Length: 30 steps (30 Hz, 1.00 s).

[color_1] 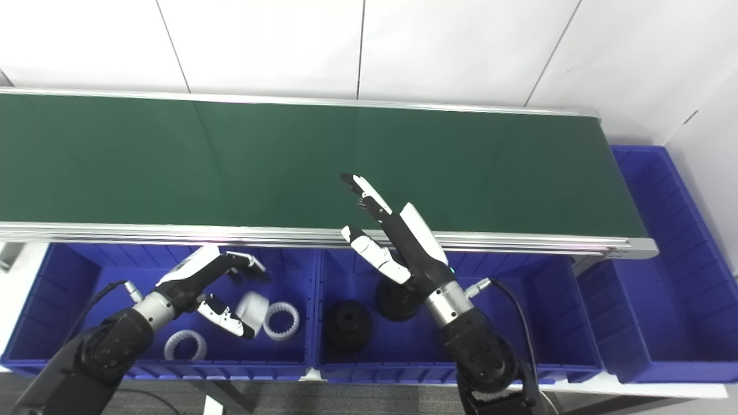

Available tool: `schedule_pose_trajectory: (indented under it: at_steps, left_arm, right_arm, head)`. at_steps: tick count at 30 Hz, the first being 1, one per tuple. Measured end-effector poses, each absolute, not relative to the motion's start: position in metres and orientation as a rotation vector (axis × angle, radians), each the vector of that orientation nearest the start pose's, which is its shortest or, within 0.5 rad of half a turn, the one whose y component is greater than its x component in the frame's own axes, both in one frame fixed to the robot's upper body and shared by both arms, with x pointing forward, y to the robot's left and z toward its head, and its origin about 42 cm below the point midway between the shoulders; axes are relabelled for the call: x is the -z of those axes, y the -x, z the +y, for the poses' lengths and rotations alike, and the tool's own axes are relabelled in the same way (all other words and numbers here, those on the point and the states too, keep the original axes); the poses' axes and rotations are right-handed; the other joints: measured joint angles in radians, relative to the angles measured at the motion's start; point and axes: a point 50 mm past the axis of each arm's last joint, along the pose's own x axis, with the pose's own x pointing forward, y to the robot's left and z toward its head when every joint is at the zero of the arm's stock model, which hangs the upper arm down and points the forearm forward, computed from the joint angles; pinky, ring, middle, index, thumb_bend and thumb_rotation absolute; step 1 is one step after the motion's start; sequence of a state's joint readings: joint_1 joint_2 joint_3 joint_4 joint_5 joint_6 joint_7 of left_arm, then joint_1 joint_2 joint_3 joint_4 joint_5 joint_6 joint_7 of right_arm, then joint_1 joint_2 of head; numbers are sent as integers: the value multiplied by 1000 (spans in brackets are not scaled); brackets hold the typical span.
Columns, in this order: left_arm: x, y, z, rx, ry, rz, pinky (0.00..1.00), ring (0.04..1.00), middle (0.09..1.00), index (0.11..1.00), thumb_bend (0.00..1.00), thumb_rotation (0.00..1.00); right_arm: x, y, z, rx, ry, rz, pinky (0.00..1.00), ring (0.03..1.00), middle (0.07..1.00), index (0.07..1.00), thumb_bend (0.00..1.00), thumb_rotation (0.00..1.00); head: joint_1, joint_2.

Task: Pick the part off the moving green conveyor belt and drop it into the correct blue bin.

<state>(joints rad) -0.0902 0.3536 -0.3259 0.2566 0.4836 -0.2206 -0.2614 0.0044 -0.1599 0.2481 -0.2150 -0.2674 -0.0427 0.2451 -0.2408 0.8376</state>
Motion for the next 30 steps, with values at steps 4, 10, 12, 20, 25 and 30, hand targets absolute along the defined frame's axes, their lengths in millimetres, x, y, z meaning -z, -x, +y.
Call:
schedule_pose_trajectory:
  at_steps: [4,10,12,20,25,30]
  left_arm:
    - [-44,-286,248,702,-866,71,815,888,886,859,687,539]
    - [-59,-288,247,687,-781,22,667,738,764,752,571,575]
    - [-68,-290,249,643,-690,-50,644,699,717,705,534,654]
    - [-95,-276,247,557,-448,-247,760,793,792,746,526,731]
    - [-108,-274,254,580,-363,-293,848,889,901,865,603,766]
    - [-87,-256,259,600,-336,-211,873,923,945,912,637,778]
  right_arm:
    - [-144,-266,-175,-486,425,-217,910,963,982,965,416,1000]
    - [-145,-265,-175,-487,425,-221,907,961,983,966,414,1000]
    - [-145,-265,-175,-487,424,-222,905,961,983,965,417,1000]
    - [-144,-264,-172,-487,415,-219,907,960,982,967,417,1000]
    - [-121,-258,-166,-477,409,-166,916,962,990,977,493,1000]
    - [-91,-228,-169,-464,386,-77,924,969,1000,980,483,1000]
  head:
    - [0,0]
    - [-2,2]
    - [-3,3]
    - [-102,-14]
    - [-137,-176]
    - [-120,-227]
